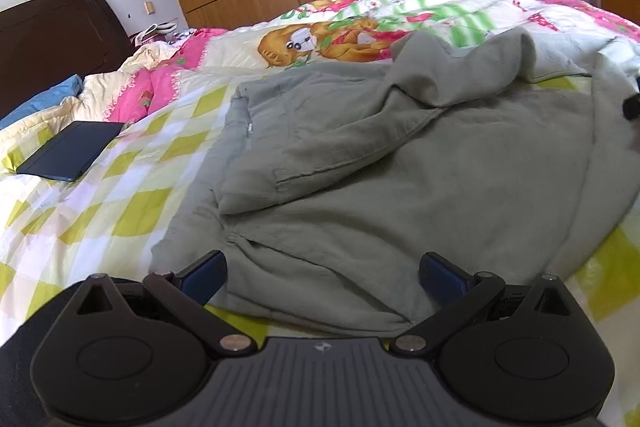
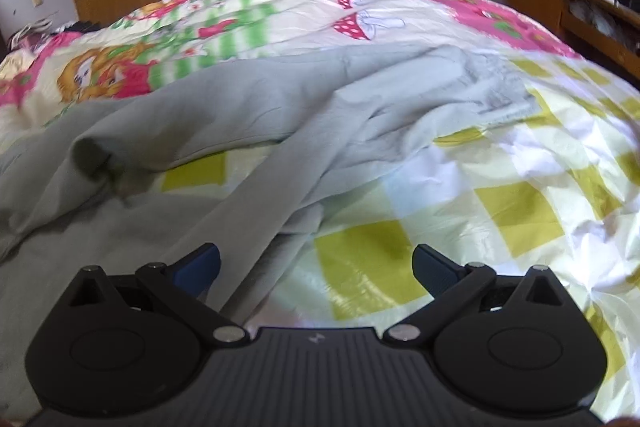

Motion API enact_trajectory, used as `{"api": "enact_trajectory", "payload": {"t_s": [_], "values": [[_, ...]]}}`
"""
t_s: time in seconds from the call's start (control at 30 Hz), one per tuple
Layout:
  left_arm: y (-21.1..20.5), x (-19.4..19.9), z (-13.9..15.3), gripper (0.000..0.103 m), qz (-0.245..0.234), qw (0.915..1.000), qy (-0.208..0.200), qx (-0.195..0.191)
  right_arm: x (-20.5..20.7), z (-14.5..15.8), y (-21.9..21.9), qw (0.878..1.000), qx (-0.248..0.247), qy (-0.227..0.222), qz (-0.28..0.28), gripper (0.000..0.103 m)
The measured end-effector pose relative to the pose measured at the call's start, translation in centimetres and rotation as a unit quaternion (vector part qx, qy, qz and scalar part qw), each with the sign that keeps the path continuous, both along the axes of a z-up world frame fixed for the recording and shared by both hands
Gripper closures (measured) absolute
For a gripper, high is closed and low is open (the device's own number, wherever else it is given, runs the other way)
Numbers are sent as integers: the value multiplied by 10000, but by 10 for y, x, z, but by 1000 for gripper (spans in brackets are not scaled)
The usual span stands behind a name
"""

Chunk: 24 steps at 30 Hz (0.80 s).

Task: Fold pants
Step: 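Grasp the grey pants leg hem with the right gripper and lift it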

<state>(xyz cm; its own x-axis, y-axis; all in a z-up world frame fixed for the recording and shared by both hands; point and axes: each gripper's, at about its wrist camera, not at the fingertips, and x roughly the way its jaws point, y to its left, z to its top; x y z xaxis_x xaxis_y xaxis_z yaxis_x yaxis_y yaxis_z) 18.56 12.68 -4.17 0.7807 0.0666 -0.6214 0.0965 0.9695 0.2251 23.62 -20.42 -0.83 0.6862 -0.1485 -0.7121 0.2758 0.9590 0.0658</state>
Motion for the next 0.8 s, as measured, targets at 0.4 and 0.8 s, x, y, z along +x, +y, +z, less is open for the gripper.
{"api": "enact_trajectory", "payload": {"t_s": [0.4,0.8], "values": [[-53,-12,5,0,-1184,9929,19,85,65,-8,-53,9917,1221,172,-366,85],[-72,-46,12,4,-1572,9870,328,52,-82,31,-136,9747,2214,-32,-317,99]]}}
